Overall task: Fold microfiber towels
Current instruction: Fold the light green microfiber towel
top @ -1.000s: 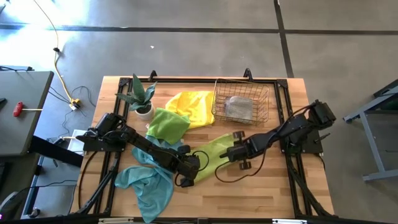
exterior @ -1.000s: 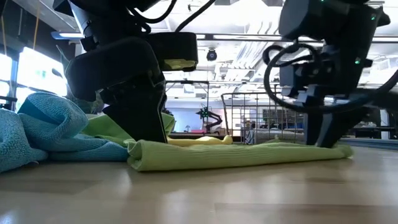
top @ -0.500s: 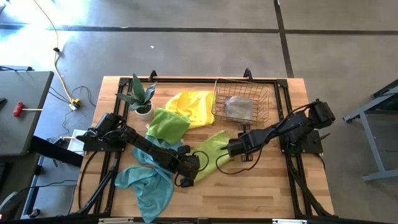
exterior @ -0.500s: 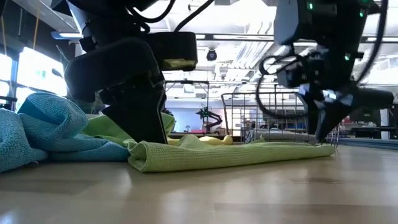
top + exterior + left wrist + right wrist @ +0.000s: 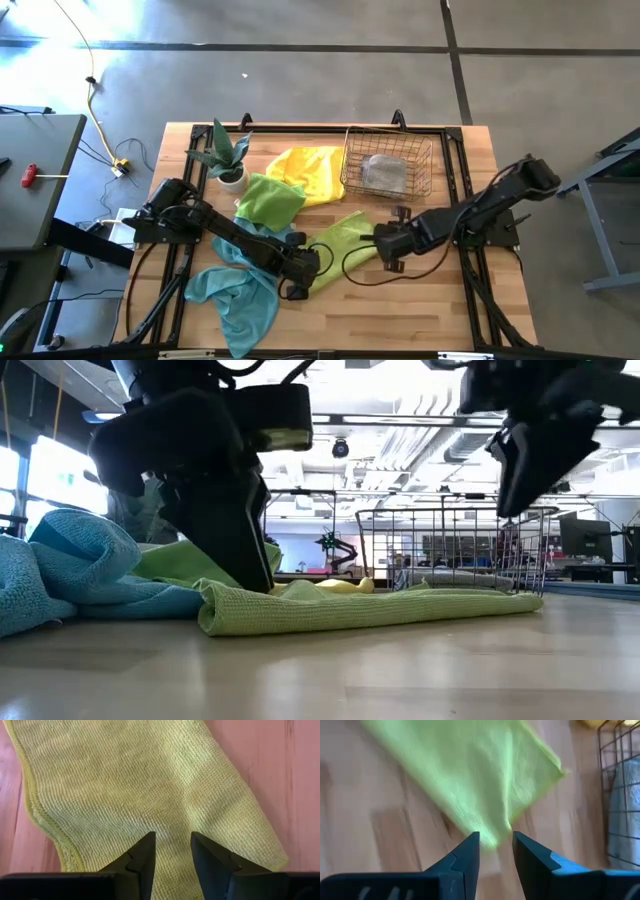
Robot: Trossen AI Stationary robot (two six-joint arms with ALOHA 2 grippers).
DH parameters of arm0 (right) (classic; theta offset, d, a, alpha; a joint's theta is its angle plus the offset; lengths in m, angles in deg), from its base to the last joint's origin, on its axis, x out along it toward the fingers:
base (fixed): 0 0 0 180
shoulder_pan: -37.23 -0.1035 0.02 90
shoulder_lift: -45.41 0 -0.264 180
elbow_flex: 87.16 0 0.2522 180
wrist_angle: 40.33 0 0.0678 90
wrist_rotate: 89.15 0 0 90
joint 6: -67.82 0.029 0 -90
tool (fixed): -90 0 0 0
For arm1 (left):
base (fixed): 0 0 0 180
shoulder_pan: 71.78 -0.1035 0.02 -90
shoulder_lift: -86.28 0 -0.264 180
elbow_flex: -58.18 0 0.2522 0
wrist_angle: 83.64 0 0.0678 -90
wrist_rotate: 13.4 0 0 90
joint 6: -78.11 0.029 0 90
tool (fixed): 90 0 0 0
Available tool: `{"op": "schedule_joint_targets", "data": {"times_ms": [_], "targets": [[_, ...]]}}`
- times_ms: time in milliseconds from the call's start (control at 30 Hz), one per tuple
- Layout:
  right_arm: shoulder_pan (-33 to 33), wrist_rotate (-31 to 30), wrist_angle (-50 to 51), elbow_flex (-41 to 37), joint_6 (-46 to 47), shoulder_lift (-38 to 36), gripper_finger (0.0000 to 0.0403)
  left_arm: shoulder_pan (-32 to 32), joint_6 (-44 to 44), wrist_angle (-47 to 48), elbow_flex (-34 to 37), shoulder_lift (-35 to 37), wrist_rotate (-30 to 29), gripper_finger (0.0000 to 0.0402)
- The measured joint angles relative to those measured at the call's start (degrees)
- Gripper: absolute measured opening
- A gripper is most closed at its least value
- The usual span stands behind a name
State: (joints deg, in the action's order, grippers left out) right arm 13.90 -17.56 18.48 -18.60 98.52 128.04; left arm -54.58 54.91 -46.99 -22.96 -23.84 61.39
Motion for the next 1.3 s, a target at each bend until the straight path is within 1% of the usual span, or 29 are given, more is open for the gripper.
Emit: {"op": "schedule_joint_targets", "data": {"times_ms": [167, 300, 467, 533, 633, 700, 767, 833, 967, 1067, 1300], "targets": [[-1.4, -0.6, -9.5, -5.3, 9.6, -1.3, 0.0108, 0.0, -0.6, 0.1, -0.1, -0.4, -0.5, 0.0115], [-1.5, 0.0, -13.3, -7.8, 14.6, -1.3, 0.0112, 0.0, -1.2, 0.3, 0.1, -1.1, -0.8, 0.0115], [-0.4, -0.5, -12.5, -8.0, 18.1, -1.3, 0.0147, 0.0, -2.4, 0.0, 1.2, -1.0, -1.0, 0.0115], [0.3, -1.6, -10.9, -8.0, 18.7, -1.3, 0.0166, 0.0, -3.4, -0.1, 1.6, -1.0, -1.0, 0.0115], [1.6, -3.0, -8.0, -8.1, 22.5, -1.3, 0.0193, 0.0, -5.1, -0.4, 2.2, -1.0, -1.1, 0.0115], [2.6, -2.9, -6.1, -8.1, 24.5, -1.3, 0.0205, 0.0, -5.4, -0.6, 2.5, -0.9, -1.1, 0.0115], [3.2, -2.9, -6.8, -9.1, 26.0, -1.3, 0.0210, 0.0, -5.4, -0.6, 2.5, -0.9, -1.3, 0.0115], [3.7, -2.2, -10.0, -11.5, 28.0, -1.3, 0.0211, 0.1, -5.6, -0.4, 2.5, -0.9, -1.2, 0.0115], [5.1, 2.2, -22.3, -18.0, 31.3, -1.3, 0.0211, 0.7, -5.4, -0.3, 2.5, -0.9, -1.3, 0.0115], [5.9, 2.6, -30.2, -21.5, 32.4, -1.3, 0.0211, 0.9, -5.3, -0.2, 2.5, -0.9, -1.5, 0.0115], [8.4, 3.2, -36.7, -26.0, 35.5, -1.4, 0.0211, 0.9, -5.1, -0.2, 2.5, -0.9, -1.4, 0.0115]]}}
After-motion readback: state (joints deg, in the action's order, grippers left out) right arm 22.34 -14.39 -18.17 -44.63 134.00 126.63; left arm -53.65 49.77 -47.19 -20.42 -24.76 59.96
